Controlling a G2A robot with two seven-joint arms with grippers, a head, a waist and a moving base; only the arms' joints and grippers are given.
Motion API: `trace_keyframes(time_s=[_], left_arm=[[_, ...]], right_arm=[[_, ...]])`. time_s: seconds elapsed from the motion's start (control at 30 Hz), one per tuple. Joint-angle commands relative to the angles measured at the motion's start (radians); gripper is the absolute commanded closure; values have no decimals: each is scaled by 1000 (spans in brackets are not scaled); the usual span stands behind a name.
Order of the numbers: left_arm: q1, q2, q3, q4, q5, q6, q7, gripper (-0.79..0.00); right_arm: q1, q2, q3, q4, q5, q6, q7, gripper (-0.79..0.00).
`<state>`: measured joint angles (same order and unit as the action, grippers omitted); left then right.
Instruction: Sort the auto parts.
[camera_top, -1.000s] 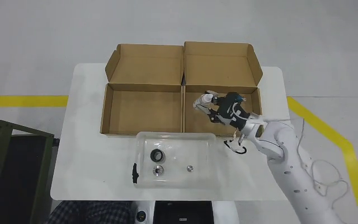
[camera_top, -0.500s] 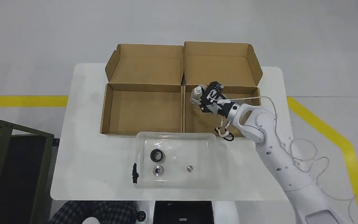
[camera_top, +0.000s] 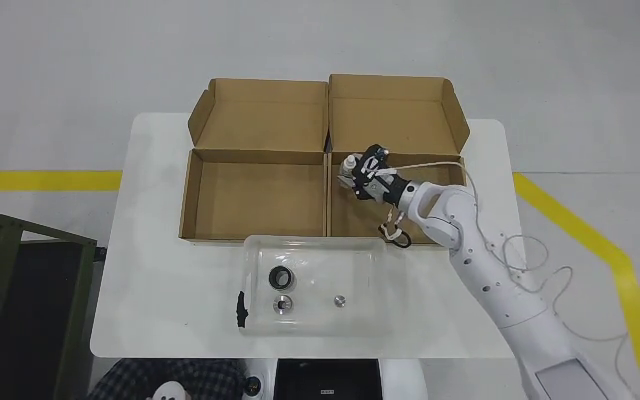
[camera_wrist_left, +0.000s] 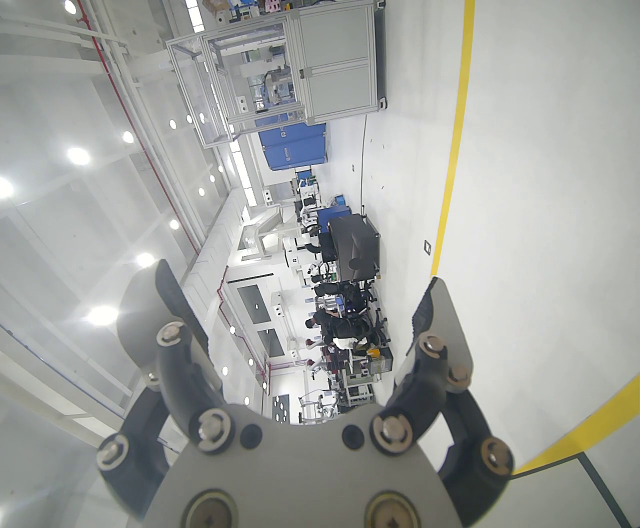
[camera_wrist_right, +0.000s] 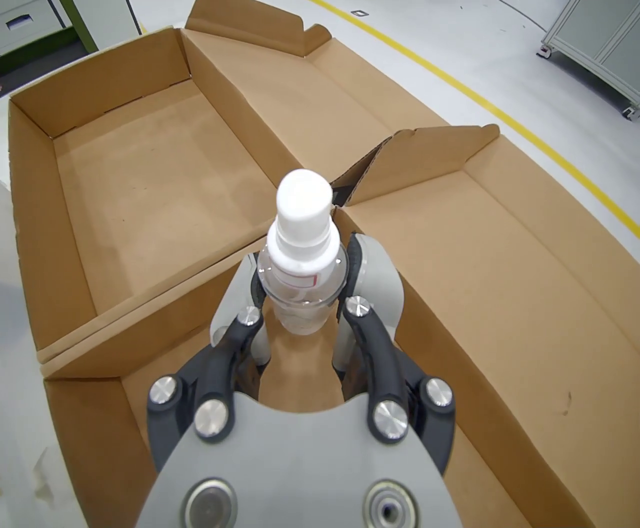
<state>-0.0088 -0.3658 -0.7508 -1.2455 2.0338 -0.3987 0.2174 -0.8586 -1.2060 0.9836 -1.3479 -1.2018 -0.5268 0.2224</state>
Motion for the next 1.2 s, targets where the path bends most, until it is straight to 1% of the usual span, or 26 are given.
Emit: trace_keyframes(time_s=[0.0,0.03,0.07,0.13,0.27,0.33,0.47,0.6,0.9,1.0,1.17], left_arm=[[0,0,0,0,0,0,0,-785],[0,0,0,0,0,0,0,-785],[0,0,0,0,0,0,0,-785],[0,0,0,0,0,0,0,-785],[0,0,0,0,0,0,0,-785],[0,0,0,0,0,0,0,-785],[0,0,0,0,0,0,0,-785],[0,0,0,0,0,0,0,-785],[0,0,0,0,0,0,0,-785],[0,0,0,0,0,0,0,-785],[0,0,0,0,0,0,0,-785]], right_arm=[[7,-2,-4,17,0,-4,1,-283],[11,-4,-6,24,2,-7,2,-351],[13,-5,-9,31,5,-9,1,-453],[18,-7,-10,44,7,-13,-4,-785],[19,-8,-7,62,12,-29,-14,-785],[12,-8,4,67,61,-53,-18,-785],[-11,1,37,19,90,-92,-5,-785],[-74,20,85,-104,81,-123,35,-785],[-251,68,223,-448,27,-168,210,-785],[-311,82,264,-531,38,-199,263,-785],[-403,101,300,-657,42,-265,356,-785]])
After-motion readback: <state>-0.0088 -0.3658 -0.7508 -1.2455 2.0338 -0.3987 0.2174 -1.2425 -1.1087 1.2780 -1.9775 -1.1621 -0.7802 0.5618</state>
